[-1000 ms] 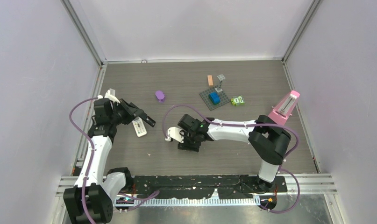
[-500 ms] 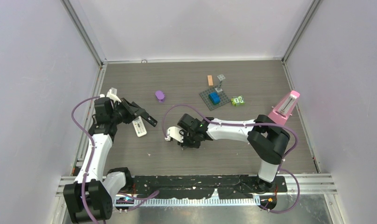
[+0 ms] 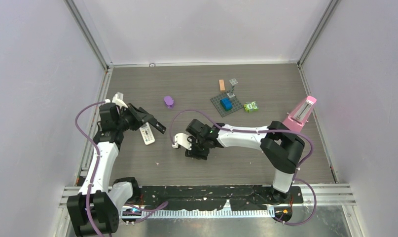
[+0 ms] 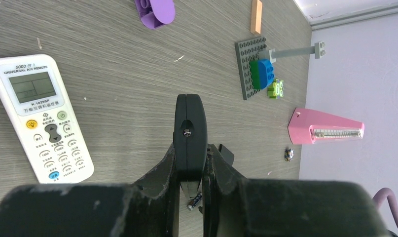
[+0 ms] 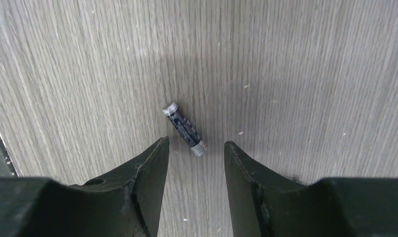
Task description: Load the batteries into the remote control
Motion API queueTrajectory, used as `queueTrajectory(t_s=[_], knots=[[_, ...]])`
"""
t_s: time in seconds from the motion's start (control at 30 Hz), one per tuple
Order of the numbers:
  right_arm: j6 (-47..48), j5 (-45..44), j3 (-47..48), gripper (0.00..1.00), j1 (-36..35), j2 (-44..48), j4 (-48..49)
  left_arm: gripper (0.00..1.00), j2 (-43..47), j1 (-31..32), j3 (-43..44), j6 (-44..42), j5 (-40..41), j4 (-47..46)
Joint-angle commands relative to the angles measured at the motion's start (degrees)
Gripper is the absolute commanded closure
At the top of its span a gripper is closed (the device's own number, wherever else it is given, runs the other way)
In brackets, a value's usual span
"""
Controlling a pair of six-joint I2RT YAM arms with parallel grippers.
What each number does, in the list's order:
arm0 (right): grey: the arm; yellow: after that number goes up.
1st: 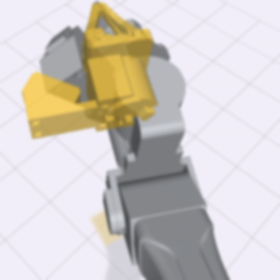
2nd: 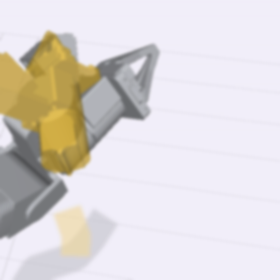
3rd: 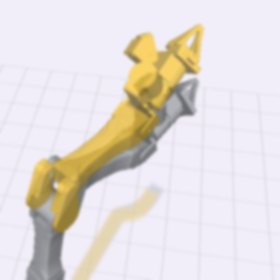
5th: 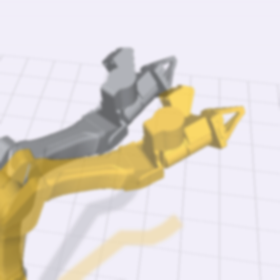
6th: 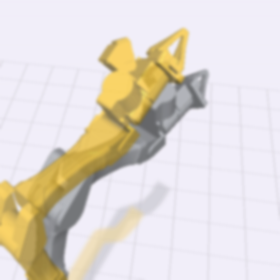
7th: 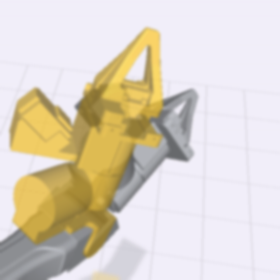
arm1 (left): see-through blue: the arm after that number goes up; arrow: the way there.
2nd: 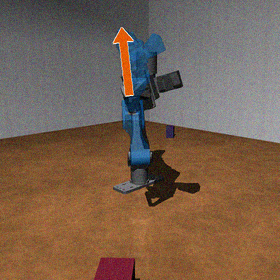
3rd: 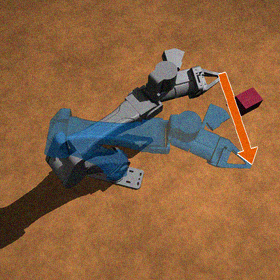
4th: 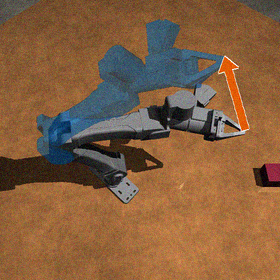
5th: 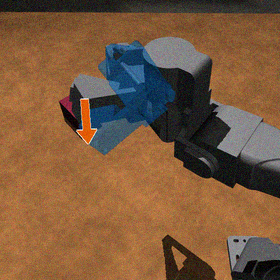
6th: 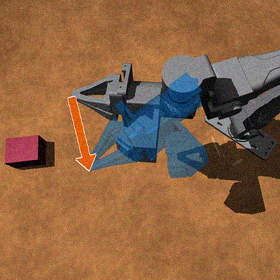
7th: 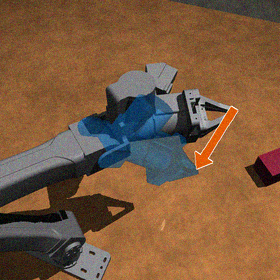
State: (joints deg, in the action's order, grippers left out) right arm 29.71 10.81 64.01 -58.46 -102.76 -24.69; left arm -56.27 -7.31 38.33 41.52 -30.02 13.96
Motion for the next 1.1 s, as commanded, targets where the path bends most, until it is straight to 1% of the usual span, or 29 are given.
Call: queueTrajectory(t_s=[0.0, 0.13, 0.27, 0.33, 0.37, 0.4, 0.43, 0.5, 0.6, 0.67, 0.83, 0.93, 1.03, 1.07], knots=[[3.3, 3.3, 3.3, 0.52, -0.3, -1.9, 1.5, 1.0, 1.6, -0.4, 1.2, -0.8, -0.3, -1.4], [4.2, 5.9, 3.9, 0.6, -0.3, -2.9, -1.9, 1.0, 2.3, -0.4, 1.1, -0.9, -0.1, -0.9], [3.4, 6.5, 1.7, 0.66, -0.4, -2.3, -2.3, 1.0, 3.1, -0.4, 0.7, -0.9, 0.1, -0.8], [3.1, 6.2, 1.3, 0.73, -0.4, -2.3, -2.2, 1.0, 3.1, -0.4, 0.7, -0.8, 0.1, -0.8], [2.7, 6.0, 1.2, 0.79, -0.4, -2.3, -2.2, 1.0, 3.0, -0.3, 0.7, -0.7, 0.0, -0.9], [2.4, 5.9, 1.4, 0.83, -0.4, -2.4, -2.3, 1.0, 2.9, -0.4, 0.7, -0.7, -0.3, -0.9], [2.1, 5.7, 1.6, 0.88, -0.4, -2.4, -2.3, 1.0, 2.8, -0.4, 0.7, -0.7, -0.6, -1.0], [0.5, 5.1, 1.5, 0.93, -0.4, -1.8, -1.6, 1.0, 2.7, -0.4, 0.5, -0.3, -1.4, -1.3], [-3.8, 4.7, 0.6, 0.95, -0.4, 0.4, 0.8, 1.0, 2.6, -0.4, -0.7, 0.6, -3.7, -2.5], [-7.5, 5.2, -0.4, 0.95, -0.3, 4.0, 2.7, 1.0, 2.8, -0.4, -2.1, 1.7, -6.9, -4.8], [-17.8, 3.8, -2.7, 0.95, -0.3, 12.4, 6.6, 1.0, 1.7, 1.3, -6.1, 4.1, -16.3, -14.5], [-25.5, -2.6, -5.0, 0.95, -0.4, 20.8, 10.4, 1.0, 1.2, 3.9, -8.4, 4.7, -20.3, -20.4], [-31.5, -6.7, -9.2, 0.95, -0.4, 28.4, 14.4, 1.0, 1.5, 6.7, -11.0, 6.5, -22.1, -26.2], [-32.6, -8.1, -10.1, 0.95, -0.4, 31.8, 15.7, 1.0, 1.5, 9.1, -12.2, 7.9, -22.4, -28.7]])
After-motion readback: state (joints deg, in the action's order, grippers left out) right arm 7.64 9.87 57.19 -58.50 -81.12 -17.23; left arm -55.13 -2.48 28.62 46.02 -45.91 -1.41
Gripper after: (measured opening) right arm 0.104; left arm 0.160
